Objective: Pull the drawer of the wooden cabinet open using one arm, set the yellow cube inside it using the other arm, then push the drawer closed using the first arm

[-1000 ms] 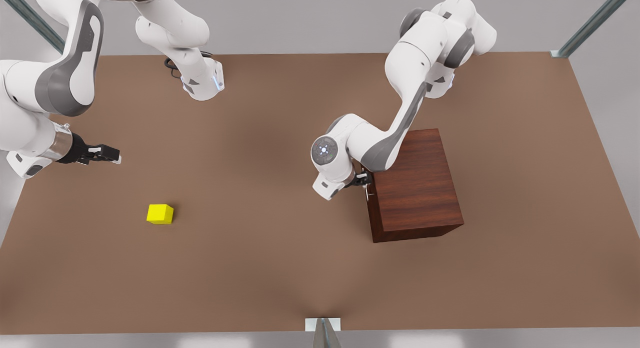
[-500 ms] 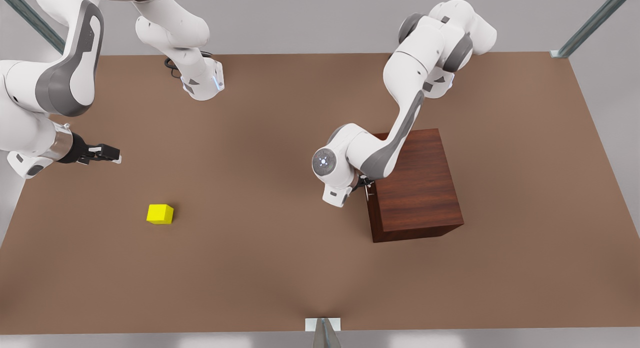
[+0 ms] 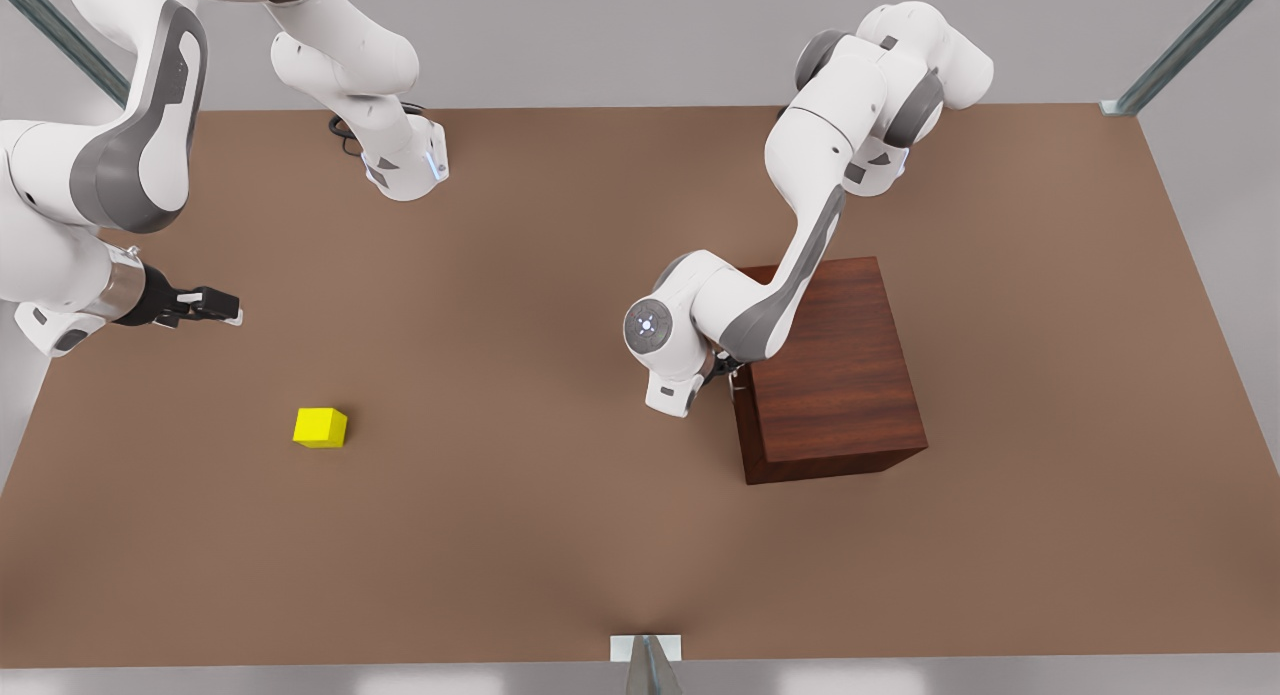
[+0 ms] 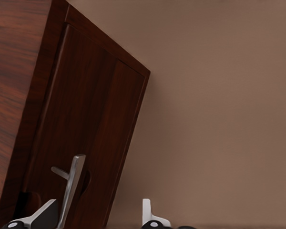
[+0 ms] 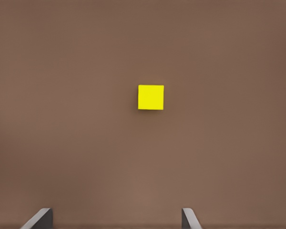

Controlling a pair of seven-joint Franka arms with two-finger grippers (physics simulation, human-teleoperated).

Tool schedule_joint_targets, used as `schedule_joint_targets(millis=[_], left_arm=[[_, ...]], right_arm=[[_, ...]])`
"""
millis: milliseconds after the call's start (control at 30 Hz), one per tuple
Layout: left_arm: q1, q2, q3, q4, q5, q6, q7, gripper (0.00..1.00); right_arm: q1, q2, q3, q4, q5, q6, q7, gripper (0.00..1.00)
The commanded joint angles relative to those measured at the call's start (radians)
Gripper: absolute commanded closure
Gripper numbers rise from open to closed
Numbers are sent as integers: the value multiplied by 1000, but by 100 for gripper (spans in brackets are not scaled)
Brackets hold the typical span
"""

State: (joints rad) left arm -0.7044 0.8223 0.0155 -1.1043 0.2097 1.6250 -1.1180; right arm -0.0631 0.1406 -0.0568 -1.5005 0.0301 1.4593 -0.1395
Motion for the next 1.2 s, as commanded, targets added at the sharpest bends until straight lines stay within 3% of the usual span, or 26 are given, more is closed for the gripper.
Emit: schedule_joint_targets(millis=[0,333,567,700,1167], left_arm=[[-6,-2,-3,0,-13,-1,-51,10],[-7,14,-16,20,-12,10,-46,10],[-7,20,-23,47,-13,4,-16,9],[-7,20,-29,61,-27,3,-16,9],[2,29,-20,83,-35,-20,0,9]], right_arm=[[0,-1,0,0,1,-4,-5,0],[5,11,2,-3,1,-5,-9,0],[5,212,0,-89,19,355,118,0],[-8,247,-1,-238,19,590,118,0],[-9,416,2,-248,19,678,55,0]])
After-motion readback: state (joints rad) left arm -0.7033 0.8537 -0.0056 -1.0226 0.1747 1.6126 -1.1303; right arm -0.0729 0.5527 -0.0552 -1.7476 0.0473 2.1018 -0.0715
